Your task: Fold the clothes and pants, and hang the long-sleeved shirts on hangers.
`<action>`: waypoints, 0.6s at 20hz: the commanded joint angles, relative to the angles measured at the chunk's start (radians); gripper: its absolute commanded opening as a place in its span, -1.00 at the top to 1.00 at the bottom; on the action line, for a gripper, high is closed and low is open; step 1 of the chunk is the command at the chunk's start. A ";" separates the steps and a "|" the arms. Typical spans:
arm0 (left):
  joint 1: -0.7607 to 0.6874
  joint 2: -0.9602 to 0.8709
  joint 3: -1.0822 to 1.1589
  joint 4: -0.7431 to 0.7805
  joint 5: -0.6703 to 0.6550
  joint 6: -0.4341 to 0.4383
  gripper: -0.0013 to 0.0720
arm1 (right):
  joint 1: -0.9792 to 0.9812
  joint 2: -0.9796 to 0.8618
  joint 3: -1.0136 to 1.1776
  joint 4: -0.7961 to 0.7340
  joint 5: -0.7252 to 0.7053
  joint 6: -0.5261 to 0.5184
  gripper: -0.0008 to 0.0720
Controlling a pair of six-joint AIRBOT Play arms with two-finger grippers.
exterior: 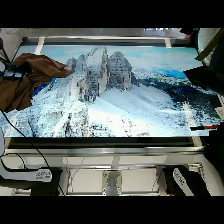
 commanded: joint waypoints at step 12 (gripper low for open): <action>0.067 -0.427 0.035 -0.856 0.262 -0.149 -0.57 | 0.001 0.000 0.001 0.089 -0.035 0.008 -0.10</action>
